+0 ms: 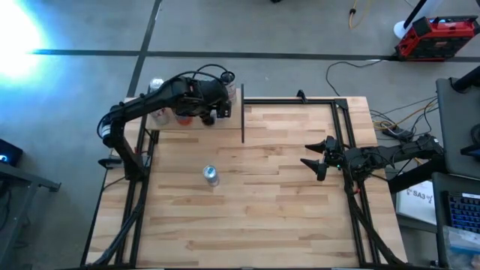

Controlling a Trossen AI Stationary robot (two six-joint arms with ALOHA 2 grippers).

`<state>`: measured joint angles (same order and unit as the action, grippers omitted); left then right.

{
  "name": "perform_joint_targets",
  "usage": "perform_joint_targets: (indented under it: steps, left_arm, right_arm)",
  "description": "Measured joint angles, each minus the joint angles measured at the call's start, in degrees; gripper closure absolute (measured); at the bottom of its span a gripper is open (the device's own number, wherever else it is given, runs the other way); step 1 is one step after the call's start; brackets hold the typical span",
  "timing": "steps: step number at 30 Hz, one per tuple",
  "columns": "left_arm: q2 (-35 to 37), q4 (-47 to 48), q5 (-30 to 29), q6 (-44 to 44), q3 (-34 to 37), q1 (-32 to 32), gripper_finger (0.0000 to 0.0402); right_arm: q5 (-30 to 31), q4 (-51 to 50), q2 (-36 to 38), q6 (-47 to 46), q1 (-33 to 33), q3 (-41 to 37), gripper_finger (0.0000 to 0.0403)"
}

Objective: Place canned beverage on shelf
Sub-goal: Put the white and pink soda can on the shelf and align it with the other white and pink soda can, then put the white and pink soda can align the with the other white and pink soda can on the shelf

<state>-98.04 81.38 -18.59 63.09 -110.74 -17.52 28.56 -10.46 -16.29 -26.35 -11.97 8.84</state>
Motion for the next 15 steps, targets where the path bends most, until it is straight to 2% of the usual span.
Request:
perform_joint_targets:
  steps: [10, 15]
  left_arm:
    - [0.22, 0.72, 0.17, 0.15, -0.07, -0.22, 0.0091]
    - [0.22, 1.29, 2.49, 0.79, -0.09, -0.14, 0.0091]
  right_arm:
    - [0.0, 0.02, 0.02, -0.02, -0.01, 0.0, 0.0067]
    - [0.0, 0.02, 0.02, -0.02, -0.01, 0.0, 0.0067]
